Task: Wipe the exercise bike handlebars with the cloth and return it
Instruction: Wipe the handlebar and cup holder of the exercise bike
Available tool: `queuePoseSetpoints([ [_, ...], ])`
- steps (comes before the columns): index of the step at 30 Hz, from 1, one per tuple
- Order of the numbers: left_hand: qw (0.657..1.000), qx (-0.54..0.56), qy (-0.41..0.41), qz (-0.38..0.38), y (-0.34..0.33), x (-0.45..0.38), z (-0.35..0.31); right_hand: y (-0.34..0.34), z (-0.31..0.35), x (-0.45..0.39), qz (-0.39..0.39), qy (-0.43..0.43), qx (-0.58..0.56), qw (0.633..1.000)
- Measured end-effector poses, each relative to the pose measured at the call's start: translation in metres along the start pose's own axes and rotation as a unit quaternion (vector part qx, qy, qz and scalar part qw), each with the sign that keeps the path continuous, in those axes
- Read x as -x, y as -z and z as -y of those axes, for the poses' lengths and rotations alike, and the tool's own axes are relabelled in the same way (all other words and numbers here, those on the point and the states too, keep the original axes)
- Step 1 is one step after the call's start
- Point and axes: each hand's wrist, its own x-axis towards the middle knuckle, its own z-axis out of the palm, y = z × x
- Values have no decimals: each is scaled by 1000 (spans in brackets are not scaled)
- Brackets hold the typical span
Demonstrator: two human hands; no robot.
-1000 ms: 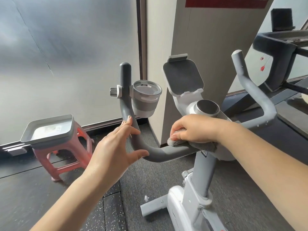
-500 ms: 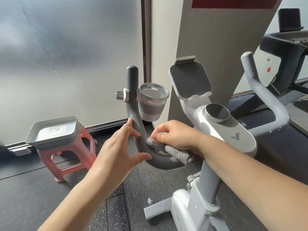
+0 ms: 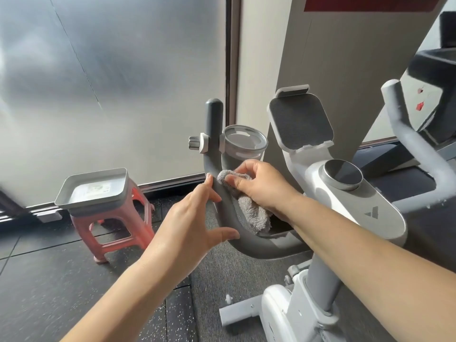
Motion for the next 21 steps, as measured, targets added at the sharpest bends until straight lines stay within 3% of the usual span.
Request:
queuePoseSetpoints([
  [2, 1000, -1, -3, -1, 0, -1, 0, 7, -4, 4, 28, -1, 1, 1000],
  [3, 1000, -1, -4, -3, 0, -1, 0, 6, -5, 1, 2, 2, -10, 1000],
  [7, 1000, -1, -8, 0, 1, -1, -1, -11, 10, -24, -200, -38, -124, 971],
  [9, 1000, -1, -9, 0, 1, -1, -1, -23, 16, -31, -232, -45, -125, 964],
  [11, 1000, -2, -10, -1, 1, 0, 0, -28, 15, -30, -204, -24, -110, 972],
  [15, 1000, -10, -8, 4, 2, -1, -1, -7, 0, -20, -46, 31, -71, 996],
  [17, 1000, -20, -11, 7, 3, -2, -2, 3, -2, -18, -3, 39, -44, 998],
  [21, 1000, -21, -14, 13, 5, -3, -4, -9, 5, -25, -105, 57, -74, 990],
])
